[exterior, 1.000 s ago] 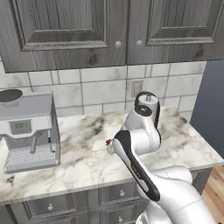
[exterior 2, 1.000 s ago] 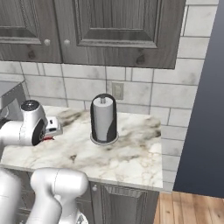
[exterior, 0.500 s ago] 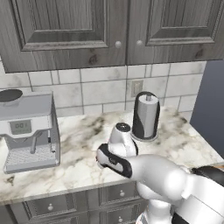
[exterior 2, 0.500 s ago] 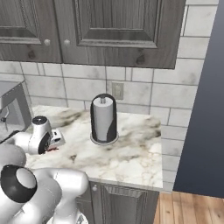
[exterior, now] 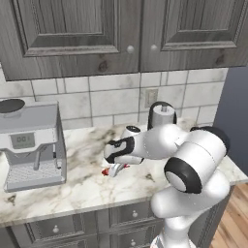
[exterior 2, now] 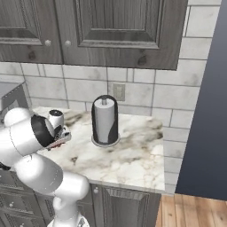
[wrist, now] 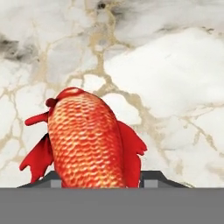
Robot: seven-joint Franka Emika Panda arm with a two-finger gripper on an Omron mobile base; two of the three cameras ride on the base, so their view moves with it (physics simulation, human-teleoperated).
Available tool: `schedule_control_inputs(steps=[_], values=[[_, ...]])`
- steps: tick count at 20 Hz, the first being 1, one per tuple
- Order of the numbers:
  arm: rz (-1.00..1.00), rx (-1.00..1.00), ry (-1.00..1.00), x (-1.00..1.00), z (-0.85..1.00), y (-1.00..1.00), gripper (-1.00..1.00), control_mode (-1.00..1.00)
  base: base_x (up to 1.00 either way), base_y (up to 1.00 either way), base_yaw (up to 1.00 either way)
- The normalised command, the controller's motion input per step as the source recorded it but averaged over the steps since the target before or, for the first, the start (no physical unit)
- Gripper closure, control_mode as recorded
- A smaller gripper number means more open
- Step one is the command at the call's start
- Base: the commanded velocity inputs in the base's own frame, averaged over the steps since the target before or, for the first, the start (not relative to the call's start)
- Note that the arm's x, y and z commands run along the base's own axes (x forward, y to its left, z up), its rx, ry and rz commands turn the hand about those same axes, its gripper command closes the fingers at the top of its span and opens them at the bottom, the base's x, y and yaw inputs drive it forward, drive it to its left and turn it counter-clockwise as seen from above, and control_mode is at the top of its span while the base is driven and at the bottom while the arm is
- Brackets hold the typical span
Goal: Open the fridge, remove the pear, carrot, and fish, and place them on any counter.
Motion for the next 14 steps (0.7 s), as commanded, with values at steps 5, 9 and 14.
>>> schedule_control_inputs(steps=[5,9,14], values=[[0.06,-0.02,0.0,0.11,-0.37,0.43,-1.0,-1.0,0.0,0.0,0.0],[0.0,0.0,-0.07,0.0,0.0,0.1,-1.0,-1.0,0.0,0.0,0.0],[-0.03,0.0,-0.29,-0.31,0.11,0.0,-1.0,-1.0,0.0,0.0,0.0]])
